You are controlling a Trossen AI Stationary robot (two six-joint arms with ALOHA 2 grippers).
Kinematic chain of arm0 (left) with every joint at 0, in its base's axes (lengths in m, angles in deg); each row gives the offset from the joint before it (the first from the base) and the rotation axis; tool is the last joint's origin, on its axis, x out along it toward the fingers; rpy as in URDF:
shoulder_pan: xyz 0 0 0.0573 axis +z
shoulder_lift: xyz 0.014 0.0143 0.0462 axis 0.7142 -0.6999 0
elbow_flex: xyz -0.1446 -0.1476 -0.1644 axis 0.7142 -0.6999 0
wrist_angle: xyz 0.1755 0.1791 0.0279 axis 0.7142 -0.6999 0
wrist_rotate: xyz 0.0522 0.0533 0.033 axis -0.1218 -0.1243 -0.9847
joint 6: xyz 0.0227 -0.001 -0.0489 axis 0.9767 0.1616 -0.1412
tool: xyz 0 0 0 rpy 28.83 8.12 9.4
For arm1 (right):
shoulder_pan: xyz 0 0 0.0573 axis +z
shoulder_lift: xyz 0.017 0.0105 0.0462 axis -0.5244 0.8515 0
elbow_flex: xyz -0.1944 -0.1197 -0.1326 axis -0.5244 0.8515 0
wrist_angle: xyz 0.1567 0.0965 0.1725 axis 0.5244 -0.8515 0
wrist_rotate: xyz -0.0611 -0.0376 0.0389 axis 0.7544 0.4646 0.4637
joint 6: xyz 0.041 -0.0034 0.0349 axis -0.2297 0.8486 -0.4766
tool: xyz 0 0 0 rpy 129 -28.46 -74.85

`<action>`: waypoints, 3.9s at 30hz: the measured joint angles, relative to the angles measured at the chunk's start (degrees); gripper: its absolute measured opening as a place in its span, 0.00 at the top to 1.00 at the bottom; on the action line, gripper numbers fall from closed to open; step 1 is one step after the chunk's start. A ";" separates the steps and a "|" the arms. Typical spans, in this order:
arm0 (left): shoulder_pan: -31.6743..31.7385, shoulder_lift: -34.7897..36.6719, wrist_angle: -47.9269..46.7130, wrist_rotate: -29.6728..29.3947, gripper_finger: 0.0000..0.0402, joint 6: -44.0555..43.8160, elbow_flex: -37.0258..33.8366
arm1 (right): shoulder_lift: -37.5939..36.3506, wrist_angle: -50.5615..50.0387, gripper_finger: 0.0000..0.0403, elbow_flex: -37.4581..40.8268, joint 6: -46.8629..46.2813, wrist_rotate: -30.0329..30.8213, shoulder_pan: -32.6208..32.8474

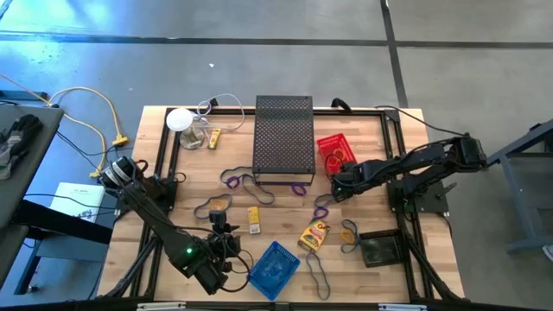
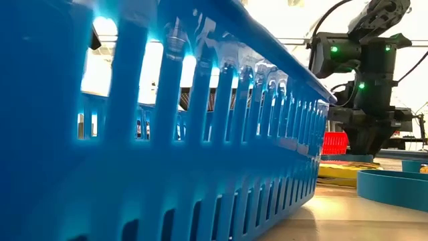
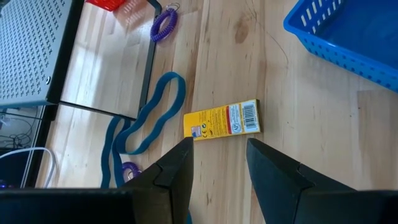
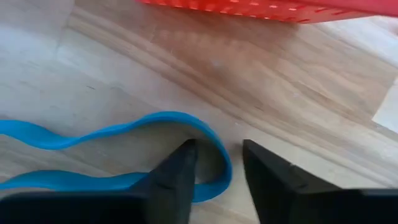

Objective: Pick & Place Office Desk Supplies
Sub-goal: Put the blue rubber band into the blue bin

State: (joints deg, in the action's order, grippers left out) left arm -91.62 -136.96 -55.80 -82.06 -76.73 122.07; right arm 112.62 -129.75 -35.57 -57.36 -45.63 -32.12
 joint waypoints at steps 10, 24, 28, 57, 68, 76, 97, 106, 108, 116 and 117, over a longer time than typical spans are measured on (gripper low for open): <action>0.00 0.00 0.13 -0.07 0.65 0.24 0.00 | 0.11 -0.72 0.99 -2.33 4.68 0.74 3.25; 2.65 0.00 4.65 -8.53 0.65 8.19 0.02 | -3.94 0.30 0.99 -13.06 17.12 19.29 23.56; 5.80 0.00 12.16 -8.43 0.65 19.02 0.02 | -4.00 3.25 0.99 -15.91 21.88 26.89 29.45; 26.97 0.00 52.94 36.23 0.65 34.25 0.02 | -2.22 34.19 1.00 -19.19 57.31 32.89 39.09; 27.93 0.00 58.79 43.12 0.65 34.59 0.02 | -2.22 36.10 1.00 -19.19 59.98 33.18 37.42; 27.77 -0.70 59.97 43.82 0.65 34.64 0.10 | -2.22 38.27 1.00 -19.19 62.61 33.11 36.70; 26.43 -3.61 63.86 43.20 0.65 36.44 0.04 | -2.26 42.54 1.00 -19.02 64.43 33.21 36.70; 25.81 -3.61 64.45 43.20 0.69 37.35 0.04 | -2.26 42.63 1.00 -19.02 64.15 33.03 36.35; 25.42 -3.61 64.45 43.14 0.72 37.98 0.04 | -2.26 42.63 1.00 -19.02 64.14 32.99 36.35; 22.88 -3.61 64.52 33.40 0.96 42.44 0.04 | -2.26 42.63 1.00 -19.02 62.63 28.16 36.33; 22.49 -3.61 64.54 32.48 0.98 43.23 0.04 | -2.26 42.63 1.00 -19.02 62.47 27.48 36.35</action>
State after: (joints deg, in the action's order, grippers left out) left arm -69.13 -140.56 8.73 -49.59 -33.50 122.12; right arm 110.36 -87.13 -54.59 5.10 -18.15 4.23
